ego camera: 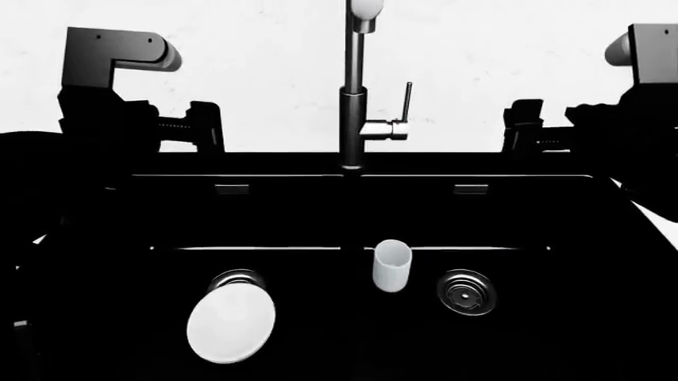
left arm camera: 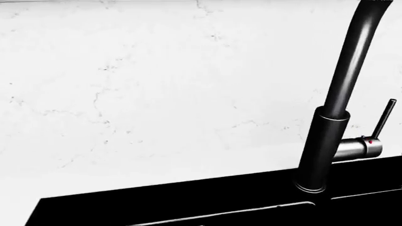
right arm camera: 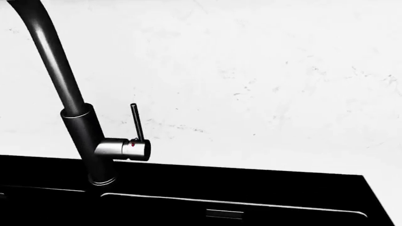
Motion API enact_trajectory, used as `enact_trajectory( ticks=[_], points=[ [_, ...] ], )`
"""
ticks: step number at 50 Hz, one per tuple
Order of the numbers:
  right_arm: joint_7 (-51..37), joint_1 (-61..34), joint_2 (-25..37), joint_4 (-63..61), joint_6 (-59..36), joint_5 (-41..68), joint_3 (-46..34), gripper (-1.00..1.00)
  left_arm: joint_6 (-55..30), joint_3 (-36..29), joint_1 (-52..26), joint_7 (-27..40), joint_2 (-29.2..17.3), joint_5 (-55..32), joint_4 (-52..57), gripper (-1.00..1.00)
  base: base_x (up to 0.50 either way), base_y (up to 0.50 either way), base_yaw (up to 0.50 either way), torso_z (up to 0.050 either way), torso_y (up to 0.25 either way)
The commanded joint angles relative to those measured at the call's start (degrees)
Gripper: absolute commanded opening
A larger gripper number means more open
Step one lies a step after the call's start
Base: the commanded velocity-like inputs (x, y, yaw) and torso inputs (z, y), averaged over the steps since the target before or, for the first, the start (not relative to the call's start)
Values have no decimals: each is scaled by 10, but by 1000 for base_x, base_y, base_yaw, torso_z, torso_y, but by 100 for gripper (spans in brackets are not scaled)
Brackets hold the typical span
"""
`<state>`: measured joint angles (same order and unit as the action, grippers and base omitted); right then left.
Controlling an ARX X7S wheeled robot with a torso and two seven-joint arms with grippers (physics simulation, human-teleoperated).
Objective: Pick the cup and bowl from the sink and place them on the counter for drying.
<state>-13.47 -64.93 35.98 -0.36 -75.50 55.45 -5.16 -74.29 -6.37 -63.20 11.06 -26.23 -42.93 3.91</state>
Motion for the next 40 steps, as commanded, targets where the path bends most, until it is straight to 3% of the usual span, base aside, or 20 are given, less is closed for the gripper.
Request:
enact_trajectory(
  ticks=[1,15,28,40],
  points=[
    [-4,9,2,-1,0,5,0,100,7,-8,2,-2,1,2,-9,100,285,0,0,0,0],
    [2,26,-8,13,14,2,-13,100,22,-15,16,-8,-2,5,-23,100,252,0,0,0,1],
    [12,51,-26,27,-21,31,-35,100,11,-7,63,1,-5,-10,-7,100,0,0,0,0,0],
    [62,81,-54,83,31,-14,-111,100,19,-1,122,7,-6,-16,8,100,0,0,0,0,0]
  ],
)
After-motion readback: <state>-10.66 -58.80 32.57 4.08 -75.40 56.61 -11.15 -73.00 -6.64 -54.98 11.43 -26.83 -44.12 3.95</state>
